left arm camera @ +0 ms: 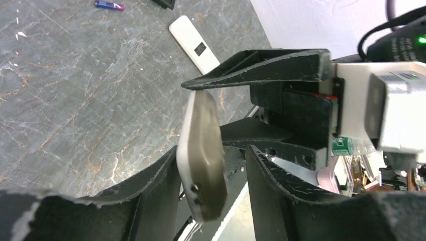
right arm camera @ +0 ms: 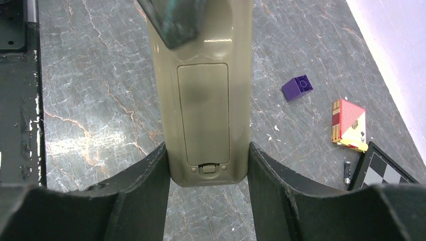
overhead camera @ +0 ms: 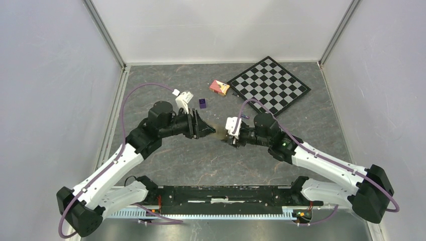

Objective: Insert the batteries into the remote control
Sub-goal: Adjust the remote control.

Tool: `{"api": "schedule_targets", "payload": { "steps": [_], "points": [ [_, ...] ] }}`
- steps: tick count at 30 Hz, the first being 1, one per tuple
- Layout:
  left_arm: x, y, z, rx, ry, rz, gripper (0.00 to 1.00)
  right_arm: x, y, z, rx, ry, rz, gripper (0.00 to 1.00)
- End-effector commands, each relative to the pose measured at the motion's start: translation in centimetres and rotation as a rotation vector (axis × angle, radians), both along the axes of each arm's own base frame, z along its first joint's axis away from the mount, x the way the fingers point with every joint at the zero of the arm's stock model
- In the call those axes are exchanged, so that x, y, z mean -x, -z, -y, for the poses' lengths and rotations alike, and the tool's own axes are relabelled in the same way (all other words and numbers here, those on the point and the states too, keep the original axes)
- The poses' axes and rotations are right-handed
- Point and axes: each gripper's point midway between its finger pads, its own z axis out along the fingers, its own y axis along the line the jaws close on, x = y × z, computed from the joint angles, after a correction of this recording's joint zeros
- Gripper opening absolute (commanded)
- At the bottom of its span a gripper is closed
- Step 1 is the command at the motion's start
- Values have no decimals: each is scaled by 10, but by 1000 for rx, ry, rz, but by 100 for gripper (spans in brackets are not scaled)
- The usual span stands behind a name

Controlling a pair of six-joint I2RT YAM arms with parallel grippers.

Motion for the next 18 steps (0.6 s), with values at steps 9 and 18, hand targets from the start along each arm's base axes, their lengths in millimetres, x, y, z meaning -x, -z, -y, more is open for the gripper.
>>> {"api": "schedule_targets", "payload": {
  "steps": [9,18],
  "points": [
    [-8,5,-2,-3,-14,-9,47,-2,-27,-10,-36,-26,73,5],
    [-4,7,-1,18,16,-25,29,-4,-27,-10,-34,-18,79,4]
  ]
}}
